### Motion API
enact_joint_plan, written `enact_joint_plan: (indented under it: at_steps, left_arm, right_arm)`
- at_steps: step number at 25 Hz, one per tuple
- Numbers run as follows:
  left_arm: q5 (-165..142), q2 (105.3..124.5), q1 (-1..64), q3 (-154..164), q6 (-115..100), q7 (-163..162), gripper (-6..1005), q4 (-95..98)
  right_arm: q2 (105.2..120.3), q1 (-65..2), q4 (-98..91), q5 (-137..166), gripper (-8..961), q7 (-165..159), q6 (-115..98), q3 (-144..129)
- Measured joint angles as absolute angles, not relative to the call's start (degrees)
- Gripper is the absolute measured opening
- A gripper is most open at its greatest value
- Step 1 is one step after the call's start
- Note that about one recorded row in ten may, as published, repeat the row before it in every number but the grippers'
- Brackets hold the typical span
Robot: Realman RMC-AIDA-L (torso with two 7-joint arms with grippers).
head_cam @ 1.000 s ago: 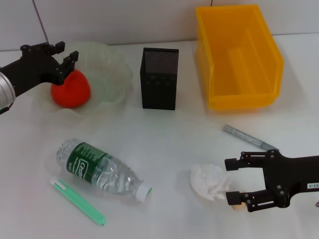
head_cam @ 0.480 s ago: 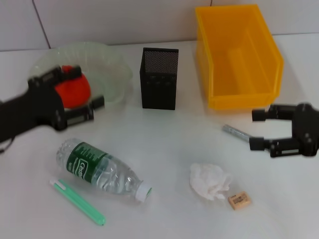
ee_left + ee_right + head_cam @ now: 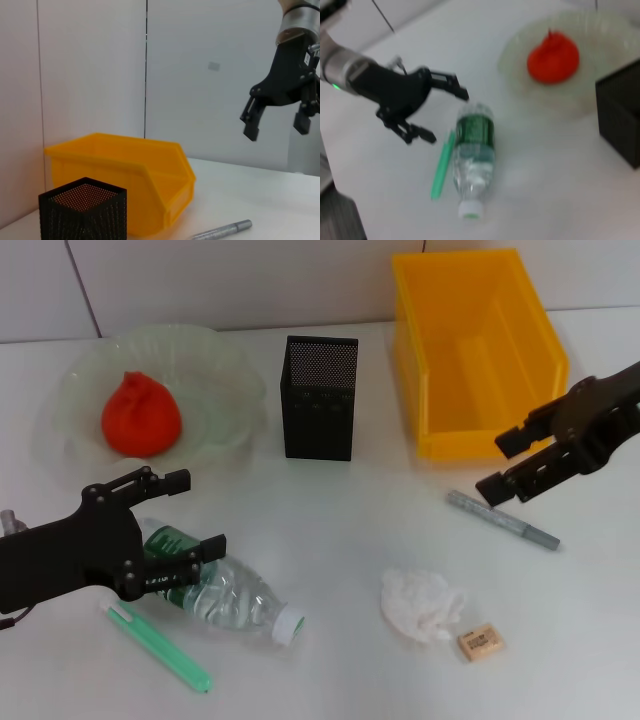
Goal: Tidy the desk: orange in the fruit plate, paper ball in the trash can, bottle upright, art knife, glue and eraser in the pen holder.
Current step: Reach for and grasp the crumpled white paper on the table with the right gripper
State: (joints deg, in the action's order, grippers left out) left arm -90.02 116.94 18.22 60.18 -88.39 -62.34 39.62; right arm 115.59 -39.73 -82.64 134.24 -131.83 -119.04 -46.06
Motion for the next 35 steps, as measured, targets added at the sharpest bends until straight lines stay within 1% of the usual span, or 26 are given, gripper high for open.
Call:
enact_joint_plan:
  at_steps: [2,3,4,5,6,7,8,10,17,23,26,28,35]
  left_arm:
    - [-90.0,116.95,18.2,60.2,-88.4,-62.3,867,39.6]
    - [-90.0,116.88,18.1,60.2,-88.4,-62.3,867,39.6]
    - [-90.0,116.88,18.1,60.2,-88.4,-62.3,867,39.6]
    - [-90.1,116.75,18.1,60.5,-88.4,-62.4,867,39.5]
    - [-90.1,116.75,18.1,60.5,-88.4,-62.4,867,39.5]
    - [-90.3,116.73,18.1,60.7,-88.4,-62.4,867,39.5]
    - [-90.6,116.72,18.1,60.7,-88.4,-62.4,867,39.5]
    - [-90.6,116.72,18.1,60.7,-88.4,-62.4,868,39.5]
    - [-90.7,116.87,17.8,60.8,-88.0,-61.8,868,38.7]
    - [-91.4,116.9,17.8,61.0,-88.2,-61.7,867,38.7]
    - [-92.4,116.96,17.9,61.0,-88.1,-61.7,867,38.7]
    - [-94.2,117.37,18.2,61.0,-87.9,-61.8,867,38.6]
    - [-94.4,117.51,18.3,60.7,-87.9,-61.8,867,38.6]
  right_arm:
    - [115.59,-40.8,-82.6,135.7,826,-133.8,-119.5,-47.7]
    - [115.9,-41.9,-83.4,138.2,826,-136.4,-119.7,-51.9]
    - [115.9,-41.9,-83.4,138.2,826,-136.4,-119.7,-51.9]
    - [116.68,-42.7,-84.6,141.1,826,-138.8,-119.2,-56.5]
    - [116.68,-42.7,-84.6,141.1,826,-138.8,-119.2,-56.5]
    - [117.11,-43.0,-85.1,142.4,826,-139.6,-118.9,-58.2]
    - [118.41,-43.5,-85.4,144.9,826,-140.9,-117.8,-61.3]
    - [119.18,-43.3,-85.1,146.0,826,-142.5,-115.9,-64.6]
    - [119.44,-41.7,-80.3,146.3,826,-146.9,-107.1,-75.6]
    - [119.52,-41.9,-72.9,146.2,825,-148.3,-98.2,-83.6]
    - [119.57,-42.2,-71.4,146.1,824,-148.6,-96.4,-85.3]
    - [119.58,-42.5,-69.9,145.9,824,-149.0,-94.8,-87.4]
    - [119.62,-43.0,-66.8,143.1,822,-149.0,-93.3,-88.4]
